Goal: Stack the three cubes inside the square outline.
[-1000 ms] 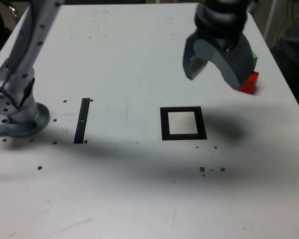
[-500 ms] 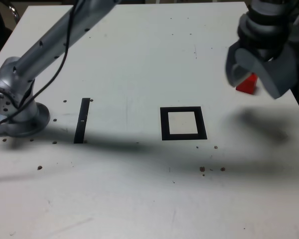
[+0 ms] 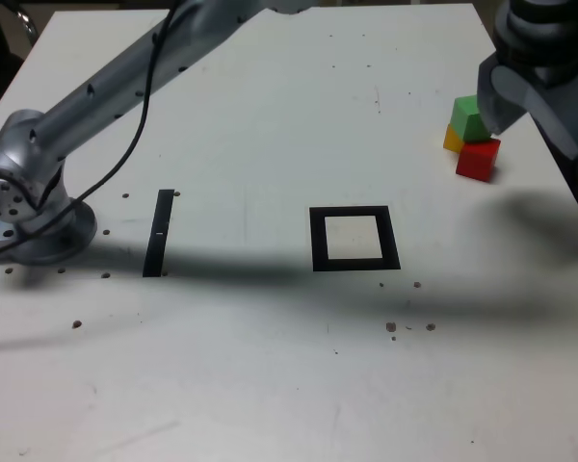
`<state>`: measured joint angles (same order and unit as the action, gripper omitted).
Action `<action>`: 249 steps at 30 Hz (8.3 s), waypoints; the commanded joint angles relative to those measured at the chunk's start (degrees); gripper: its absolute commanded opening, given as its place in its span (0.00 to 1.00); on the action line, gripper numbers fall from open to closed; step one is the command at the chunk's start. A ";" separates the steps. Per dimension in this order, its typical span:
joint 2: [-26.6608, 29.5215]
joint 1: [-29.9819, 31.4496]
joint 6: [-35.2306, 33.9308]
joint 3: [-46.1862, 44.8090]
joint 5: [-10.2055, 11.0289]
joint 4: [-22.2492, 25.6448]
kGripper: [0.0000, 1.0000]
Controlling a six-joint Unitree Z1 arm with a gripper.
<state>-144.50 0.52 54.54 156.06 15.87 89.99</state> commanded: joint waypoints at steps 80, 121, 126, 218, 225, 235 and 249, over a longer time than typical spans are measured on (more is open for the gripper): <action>-4.87 -4.52 -10.67 -8.93 -0.34 1.72 0.42; 24.11 5.83 -36.00 -54.39 -4.85 -9.60 0.15; 25.95 7.80 -41.76 -59.43 -7.04 -10.34 0.15; 19.43 -4.54 -30.16 -36.04 -8.23 -0.75 0.99; 14.55 -8.59 -25.09 -25.28 -6.75 2.14 0.99; 10.90 -11.17 -24.24 -19.25 -5.75 3.54 1.00; 1.97 -13.05 -21.77 -8.70 -7.58 3.82 0.99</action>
<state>-141.25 -12.30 32.65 146.30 8.61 93.04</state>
